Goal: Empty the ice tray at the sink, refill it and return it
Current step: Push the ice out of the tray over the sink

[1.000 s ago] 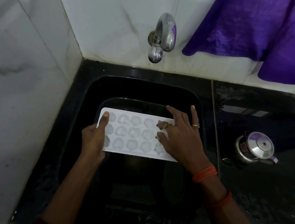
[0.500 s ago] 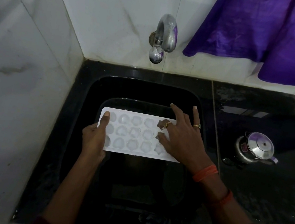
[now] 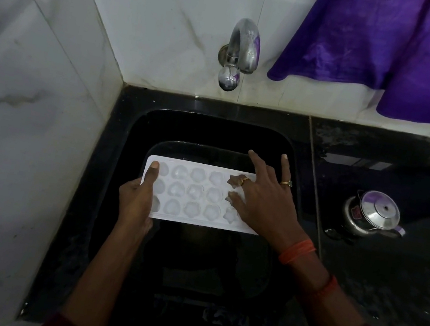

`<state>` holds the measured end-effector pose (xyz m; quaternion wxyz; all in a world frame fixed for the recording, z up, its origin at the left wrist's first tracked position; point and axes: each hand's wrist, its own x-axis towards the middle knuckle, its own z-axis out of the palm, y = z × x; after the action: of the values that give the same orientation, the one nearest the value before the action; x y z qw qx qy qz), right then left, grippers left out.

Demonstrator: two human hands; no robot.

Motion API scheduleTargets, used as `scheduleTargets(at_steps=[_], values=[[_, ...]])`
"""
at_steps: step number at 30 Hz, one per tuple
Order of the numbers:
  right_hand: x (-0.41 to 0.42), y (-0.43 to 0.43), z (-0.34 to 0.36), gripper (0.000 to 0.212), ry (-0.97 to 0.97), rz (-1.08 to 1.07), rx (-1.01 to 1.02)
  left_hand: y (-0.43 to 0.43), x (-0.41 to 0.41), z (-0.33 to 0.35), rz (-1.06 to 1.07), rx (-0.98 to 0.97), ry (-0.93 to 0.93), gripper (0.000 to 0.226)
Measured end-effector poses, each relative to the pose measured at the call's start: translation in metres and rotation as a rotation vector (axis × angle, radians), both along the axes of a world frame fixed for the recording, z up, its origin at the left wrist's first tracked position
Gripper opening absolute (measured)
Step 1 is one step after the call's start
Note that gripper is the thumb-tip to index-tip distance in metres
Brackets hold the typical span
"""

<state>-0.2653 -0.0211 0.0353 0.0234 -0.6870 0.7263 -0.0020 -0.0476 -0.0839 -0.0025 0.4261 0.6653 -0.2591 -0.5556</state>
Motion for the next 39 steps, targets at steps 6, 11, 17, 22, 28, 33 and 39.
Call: scheduleTargets(at_steps=[6,11,17,22,28,33,39], values=[[0.001,0.003,0.004,0.037,-0.007,-0.023,-0.019,0.002,0.002,-0.001,-0.002,-0.001,0.004,0.033],[-0.001,0.003,0.008,0.037,-0.005,-0.034,-0.024,0.002,0.004,0.000,-0.012,0.002,0.002,0.033],[-0.002,0.002,0.008,0.038,0.030,0.000,0.036,0.004,0.003,0.001,-0.010,0.006,0.005,0.034],[-0.004,0.003,0.010,0.032,-0.004,-0.004,-0.073,0.004,0.003,0.000,0.003,0.017,0.022,0.033],[-0.003,0.003,0.010,0.031,-0.010,-0.020,-0.113,0.003,0.003,0.002,-0.005,0.010,0.034,0.033],[-0.002,0.004,0.010,0.034,-0.027,-0.007,-0.018,0.002,0.002,0.003,-0.007,0.005,0.009,0.034],[-0.001,0.004,0.012,0.027,-0.059,0.032,-0.158,0.003,0.003,0.002,0.001,0.012,0.006,0.032]])
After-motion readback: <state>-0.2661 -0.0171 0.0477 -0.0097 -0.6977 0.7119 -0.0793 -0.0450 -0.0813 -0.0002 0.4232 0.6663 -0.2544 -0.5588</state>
